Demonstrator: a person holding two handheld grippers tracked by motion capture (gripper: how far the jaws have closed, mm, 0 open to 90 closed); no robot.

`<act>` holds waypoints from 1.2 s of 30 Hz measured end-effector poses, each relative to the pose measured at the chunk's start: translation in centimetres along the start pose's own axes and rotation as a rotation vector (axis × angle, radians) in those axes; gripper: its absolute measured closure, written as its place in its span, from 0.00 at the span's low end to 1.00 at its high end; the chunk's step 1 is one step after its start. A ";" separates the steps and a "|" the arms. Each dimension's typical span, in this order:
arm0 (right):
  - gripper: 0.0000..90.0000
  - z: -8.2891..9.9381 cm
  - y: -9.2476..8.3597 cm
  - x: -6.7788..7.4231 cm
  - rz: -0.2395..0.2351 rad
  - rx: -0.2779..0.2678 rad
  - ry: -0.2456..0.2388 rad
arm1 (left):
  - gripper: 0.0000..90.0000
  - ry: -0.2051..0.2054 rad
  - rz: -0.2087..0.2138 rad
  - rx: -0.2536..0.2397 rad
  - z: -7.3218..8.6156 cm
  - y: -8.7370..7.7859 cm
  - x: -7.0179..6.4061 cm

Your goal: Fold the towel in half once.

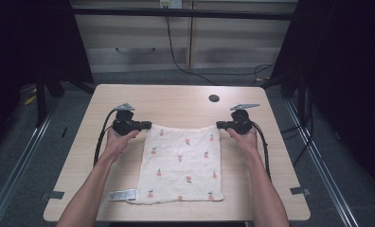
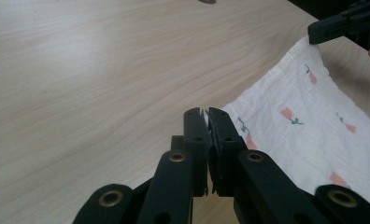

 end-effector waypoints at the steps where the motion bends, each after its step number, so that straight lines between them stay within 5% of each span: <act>1: 0.99 -0.3 -0.3 0.1 -0.009 -0.010 -0.003 | 0.97 0.018 -0.009 0.002 -0.2 -0.2 -0.1; 7: 0.99 -1.6 -2.1 1.3 -0.035 -0.051 -0.030 | 0.97 0.052 0.005 -0.043 -1.0 -1.8 -1.1; 17: 0.99 -2.4 -4.5 3.7 -0.094 -0.095 -0.087 | 0.97 0.051 0.056 -0.111 -0.9 -4.9 -2.4; 29: 0.99 -1.8 -6.9 6.6 -0.155 -0.112 -0.146 | 0.97 0.140 0.058 -0.103 0.6 -7.4 -4.6; 36: 0.99 -1.2 -8.4 7.0 -0.155 -0.115 -0.153 | 0.97 0.140 0.062 -0.114 1.3 -8.8 -5.3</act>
Point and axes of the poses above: each handheld gripper's, and its own axes: y roughly forward along the jaws, z roughly out of its underside, x roughly to its left, the point moved 3 cm from there along y, roughly forward along the jaws, and after that the axes turned 10 degrees about -x, right-handed, at the moved point
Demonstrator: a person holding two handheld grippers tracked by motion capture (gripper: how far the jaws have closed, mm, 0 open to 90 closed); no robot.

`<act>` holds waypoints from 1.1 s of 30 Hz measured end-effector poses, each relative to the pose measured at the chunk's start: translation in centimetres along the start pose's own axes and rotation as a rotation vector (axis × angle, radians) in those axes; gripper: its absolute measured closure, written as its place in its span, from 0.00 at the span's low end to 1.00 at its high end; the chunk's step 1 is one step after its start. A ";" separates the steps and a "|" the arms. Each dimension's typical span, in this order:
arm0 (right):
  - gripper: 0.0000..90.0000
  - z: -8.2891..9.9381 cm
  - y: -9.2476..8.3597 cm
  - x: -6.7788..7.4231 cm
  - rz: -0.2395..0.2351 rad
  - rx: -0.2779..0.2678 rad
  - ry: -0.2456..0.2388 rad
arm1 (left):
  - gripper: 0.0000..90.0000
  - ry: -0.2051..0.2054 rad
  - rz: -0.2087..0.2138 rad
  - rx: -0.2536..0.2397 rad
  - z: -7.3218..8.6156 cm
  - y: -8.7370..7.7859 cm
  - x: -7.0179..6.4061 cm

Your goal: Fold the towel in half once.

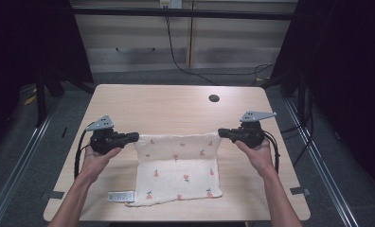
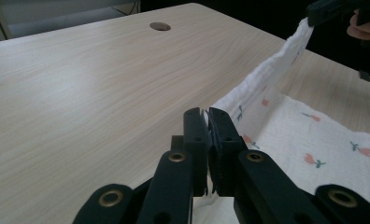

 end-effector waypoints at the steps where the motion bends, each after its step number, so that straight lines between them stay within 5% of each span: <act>1: 0.99 0.1 -0.2 0.1 -0.001 -0.006 0.004 | 0.97 0.005 -0.001 -0.004 0.0 -0.1 -0.2; 5: 0.99 0.5 -0.7 0.6 -0.021 -0.020 0.018 | 0.97 -0.003 0.029 0.001 -0.1 -0.4 -1.0; 16: 0.99 1.8 -2.0 2.5 -0.035 -0.004 0.001 | 0.97 -0.011 0.019 -0.007 1.2 -1.7 -2.4; 33: 0.99 5.0 -2.3 4.6 -0.065 0.068 -0.001 | 0.97 0.023 0.053 0.071 3.5 -2.7 -5.0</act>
Point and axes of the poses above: each handheld gripper's, and its own axes: y roughly forward along the jaws, z roughly out of its underside, x roughly to its left, the point moved 3 cm from there along y, roughly forward along the jaws, and after that the axes turned 10 degrees about -x, right-handed, at the moved point
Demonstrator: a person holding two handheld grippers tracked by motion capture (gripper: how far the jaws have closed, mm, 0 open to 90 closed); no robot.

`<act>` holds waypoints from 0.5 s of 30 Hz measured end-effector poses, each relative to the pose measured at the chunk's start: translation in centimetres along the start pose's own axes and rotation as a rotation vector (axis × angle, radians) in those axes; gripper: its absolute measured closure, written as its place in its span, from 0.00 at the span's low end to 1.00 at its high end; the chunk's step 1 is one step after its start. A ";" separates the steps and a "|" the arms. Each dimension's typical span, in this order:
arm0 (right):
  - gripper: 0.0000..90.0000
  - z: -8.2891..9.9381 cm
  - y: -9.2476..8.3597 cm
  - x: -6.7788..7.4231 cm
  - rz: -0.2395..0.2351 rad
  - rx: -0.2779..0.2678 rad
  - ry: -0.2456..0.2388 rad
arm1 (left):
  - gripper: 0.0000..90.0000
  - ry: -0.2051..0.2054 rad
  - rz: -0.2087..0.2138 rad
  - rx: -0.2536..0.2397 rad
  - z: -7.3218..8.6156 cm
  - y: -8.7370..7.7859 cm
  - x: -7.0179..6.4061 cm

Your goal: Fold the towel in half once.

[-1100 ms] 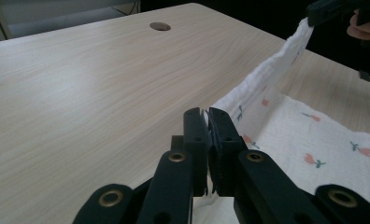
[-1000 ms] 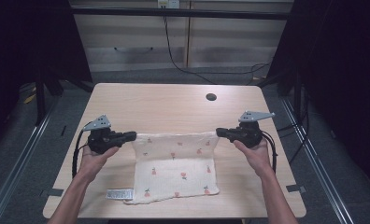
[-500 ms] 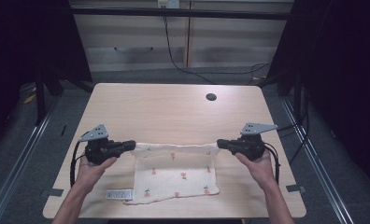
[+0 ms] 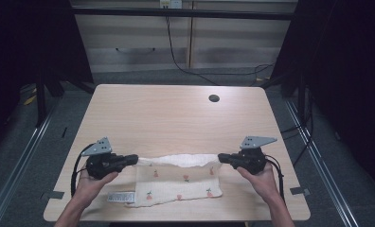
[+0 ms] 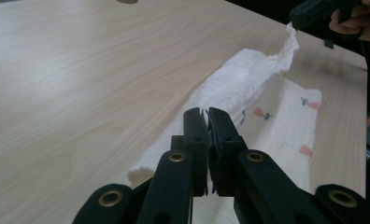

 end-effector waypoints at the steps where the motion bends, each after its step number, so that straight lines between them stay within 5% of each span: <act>1: 0.99 0.2 0.0 0.1 -0.003 0.001 0.002 | 0.97 0.006 0.003 0.010 0.2 0.0 -0.1; 15: 0.99 2.0 -0.8 1.7 -0.022 0.046 -0.008 | 0.97 0.004 0.018 0.101 3.3 -0.4 -1.7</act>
Point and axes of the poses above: each handheld gripper's, and its own axes: y roughly forward along the jaws, z roughly out of its underside, x roughly to its left, the point moved 3 cm from there along y, roughly forward along the jaws, and after that the axes turned 10 degrees about -x, right-handed, at the moved point
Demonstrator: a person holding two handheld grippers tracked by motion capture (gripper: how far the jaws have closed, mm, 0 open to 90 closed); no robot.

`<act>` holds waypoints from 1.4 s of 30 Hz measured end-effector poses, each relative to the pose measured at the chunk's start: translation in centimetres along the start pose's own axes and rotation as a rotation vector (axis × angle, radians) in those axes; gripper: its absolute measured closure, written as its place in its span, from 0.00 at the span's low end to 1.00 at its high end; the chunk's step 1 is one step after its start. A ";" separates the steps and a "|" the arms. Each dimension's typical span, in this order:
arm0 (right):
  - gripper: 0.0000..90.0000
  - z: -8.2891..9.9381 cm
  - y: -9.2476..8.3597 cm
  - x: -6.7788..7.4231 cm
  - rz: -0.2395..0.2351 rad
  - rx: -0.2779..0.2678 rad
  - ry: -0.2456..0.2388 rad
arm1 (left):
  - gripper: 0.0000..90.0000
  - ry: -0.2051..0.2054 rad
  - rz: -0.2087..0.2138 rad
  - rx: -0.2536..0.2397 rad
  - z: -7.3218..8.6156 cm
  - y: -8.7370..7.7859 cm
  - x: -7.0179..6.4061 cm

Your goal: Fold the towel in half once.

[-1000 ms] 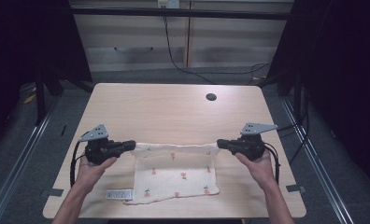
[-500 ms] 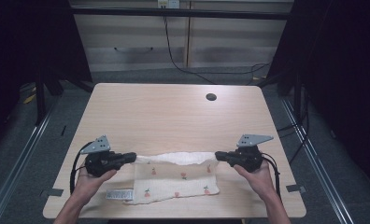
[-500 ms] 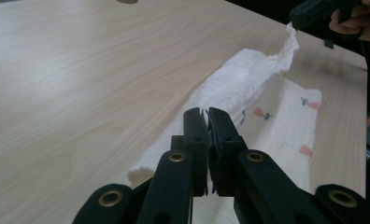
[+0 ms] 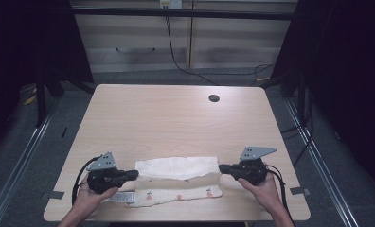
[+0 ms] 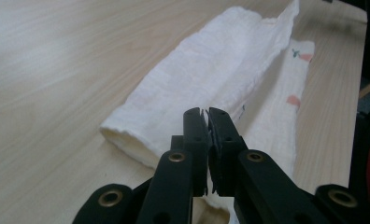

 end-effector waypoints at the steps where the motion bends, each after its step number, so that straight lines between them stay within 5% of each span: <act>1: 0.99 0.2 0.0 0.0 -0.003 0.004 0.003 | 0.96 0.000 0.001 0.005 0.2 -0.1 -0.1; 12: 0.99 2.5 -0.2 1.2 -0.021 0.068 0.016 | 0.96 0.000 0.009 0.074 2.5 -0.1 -1.1; 28: 0.99 4.4 -0.2 1.7 -0.018 0.135 0.038 | 0.89 -0.006 0.095 0.047 2.4 -0.9 -2.6; 42: 0.97 4.9 -0.8 2.7 -0.020 0.151 0.042 | 0.76 -0.026 0.054 0.053 1.5 0.6 -2.1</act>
Point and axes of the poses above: each handheld gripper's, and its own axes: y roughly forward along the jaws, z roughly out of its underside, x roughly to its left, the point moved 3 cm from there along y, roughly forward along the jaws, and after that the axes turned 10 degrees about -x, right-handed, at the moved point
